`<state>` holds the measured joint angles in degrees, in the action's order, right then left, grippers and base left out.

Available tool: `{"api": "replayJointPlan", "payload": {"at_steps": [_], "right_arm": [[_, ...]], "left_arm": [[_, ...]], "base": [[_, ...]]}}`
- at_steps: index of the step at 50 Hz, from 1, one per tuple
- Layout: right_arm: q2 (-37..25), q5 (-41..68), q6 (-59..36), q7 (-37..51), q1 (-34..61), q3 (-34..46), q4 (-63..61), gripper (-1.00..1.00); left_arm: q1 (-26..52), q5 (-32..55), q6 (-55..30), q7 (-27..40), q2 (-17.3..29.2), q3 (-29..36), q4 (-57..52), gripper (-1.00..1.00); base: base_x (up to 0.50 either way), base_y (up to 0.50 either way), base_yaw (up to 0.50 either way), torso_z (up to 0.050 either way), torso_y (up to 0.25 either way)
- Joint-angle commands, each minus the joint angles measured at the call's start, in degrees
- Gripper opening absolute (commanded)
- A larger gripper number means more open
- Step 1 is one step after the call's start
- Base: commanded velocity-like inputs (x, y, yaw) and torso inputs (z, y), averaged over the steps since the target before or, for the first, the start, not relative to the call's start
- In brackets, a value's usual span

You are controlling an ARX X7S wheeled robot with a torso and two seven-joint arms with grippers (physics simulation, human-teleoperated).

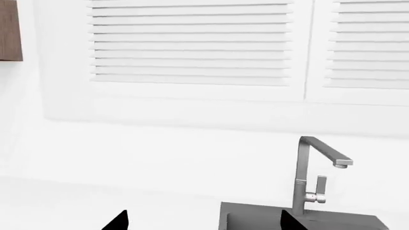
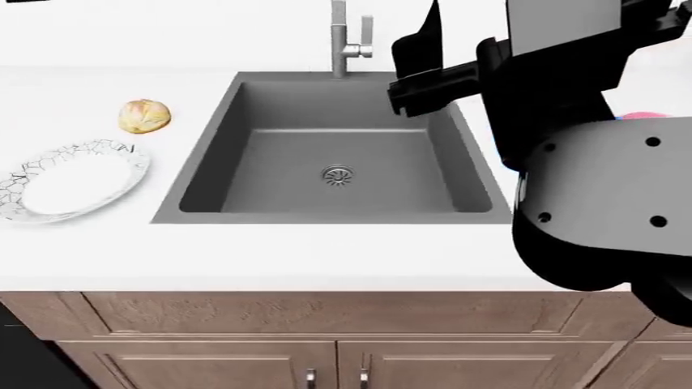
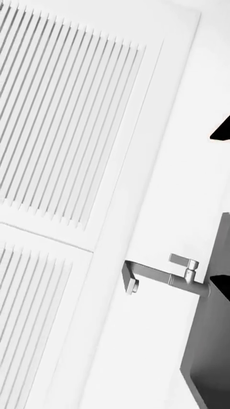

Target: Place the pastries on the plates.

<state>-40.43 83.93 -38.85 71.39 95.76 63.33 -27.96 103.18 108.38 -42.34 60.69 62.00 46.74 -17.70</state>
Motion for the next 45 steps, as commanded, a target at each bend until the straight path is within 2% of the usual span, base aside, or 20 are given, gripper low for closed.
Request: {"api": "replayJointPlan", "payload": {"at_steps": [1,32,45], "right_arm": [[0.2,-0.4,0.3,-0.3,-0.5,0.0,0.0,1.0],[0.3,-1.2,0.4,-0.4,-1.2,0.0,-0.5,1.0],[0.7,-1.8,0.3,-1.2,-1.2,0.2,-0.2,1.0]], "left_arm": [[-0.4,-0.2,0.1,-0.1,0.0,-0.1,-0.2,1.0],[-0.2,-0.5,-0.4,0.1,-0.8,-0.2,-0.2,1.0],[0.0,-0.7,-0.7,0.1,-1.1,-0.3,0.1,1.0]], "base": [[0.0,0.5,0.0,0.0,0.0],[0.01,0.5,0.0,0.0,0.0],[0.24,0.48,0.0,0.0,0.0]]}}
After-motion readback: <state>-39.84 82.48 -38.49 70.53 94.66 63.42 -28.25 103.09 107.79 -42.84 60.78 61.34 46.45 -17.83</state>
